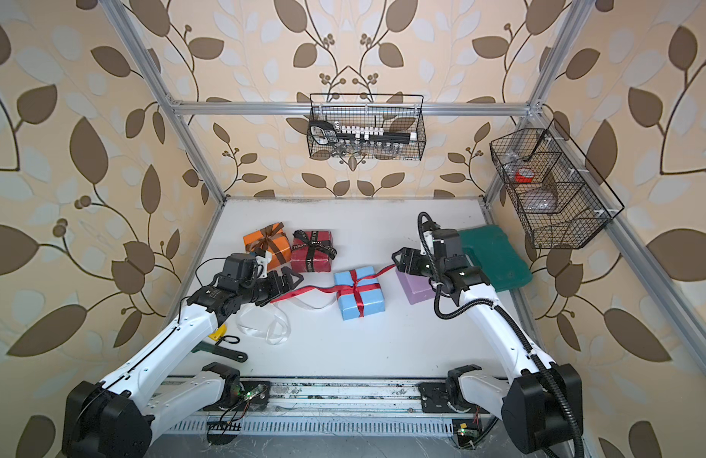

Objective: Untie the ribbon bows on the gift boxes
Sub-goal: Untie the ribbon from the gift box.

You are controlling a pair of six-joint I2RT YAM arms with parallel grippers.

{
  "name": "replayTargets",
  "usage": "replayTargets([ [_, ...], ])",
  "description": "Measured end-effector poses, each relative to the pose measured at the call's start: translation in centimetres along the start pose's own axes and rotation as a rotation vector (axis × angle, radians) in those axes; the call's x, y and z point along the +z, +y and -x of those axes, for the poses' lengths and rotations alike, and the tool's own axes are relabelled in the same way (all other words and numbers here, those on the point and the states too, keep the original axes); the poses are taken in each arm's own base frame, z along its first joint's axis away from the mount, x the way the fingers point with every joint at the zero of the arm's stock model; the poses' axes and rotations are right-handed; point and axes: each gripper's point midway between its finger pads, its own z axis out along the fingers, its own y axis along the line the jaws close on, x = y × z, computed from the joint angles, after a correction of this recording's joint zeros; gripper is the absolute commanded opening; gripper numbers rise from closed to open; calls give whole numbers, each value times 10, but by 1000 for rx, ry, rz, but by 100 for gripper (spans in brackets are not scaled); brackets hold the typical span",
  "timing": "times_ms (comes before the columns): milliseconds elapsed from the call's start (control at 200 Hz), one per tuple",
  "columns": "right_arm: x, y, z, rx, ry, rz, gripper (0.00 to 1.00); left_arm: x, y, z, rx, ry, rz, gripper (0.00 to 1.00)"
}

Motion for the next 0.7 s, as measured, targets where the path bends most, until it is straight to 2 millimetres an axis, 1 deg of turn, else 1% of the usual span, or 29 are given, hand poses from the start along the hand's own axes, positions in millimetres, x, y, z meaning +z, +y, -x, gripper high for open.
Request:
replayTargets([
  [30, 3, 13, -8, -22, 25, 34, 63, 5, -6, -7, 9, 17, -20, 97],
  [55, 6, 23, -14, -44, 45, 57, 60, 9, -10, -13, 11, 31, -31, 96],
  [95, 10, 37, -26, -64, 80, 89, 58, 16, -14, -24, 18, 61, -43, 95],
  [160, 17, 53, -46, -103, 141, 117, 53, 29, -15, -41, 12, 108, -46, 94],
  [255, 30, 66, -75, -153, 226, 122, 49, 45, -16, -62, 7, 168, -39, 91],
  [320, 38, 72, -92, -191, 278, 101, 48, 54, -18, -70, 11, 189, -36, 89],
  [375, 44, 75, -103, -224, 310, 73, 45, 60, -18, -74, 17, 202, -26, 89],
  [430, 49, 78, -110, -255, 331, 44, 43, 66, -18, -78, 16, 215, -17, 89],
  [510, 57, 81, -114, -301, 342, -1, 41, 72, -17, -80, 10, 225, -8, 89],
  [660, 69, 80, -119, -366, 346, -85, 41, 74, -19, -78, 12, 216, -7, 89],
  [700, 72, 78, -120, -378, 345, -106, 39, 74, -19, -76, 14, 208, -5, 89],
])
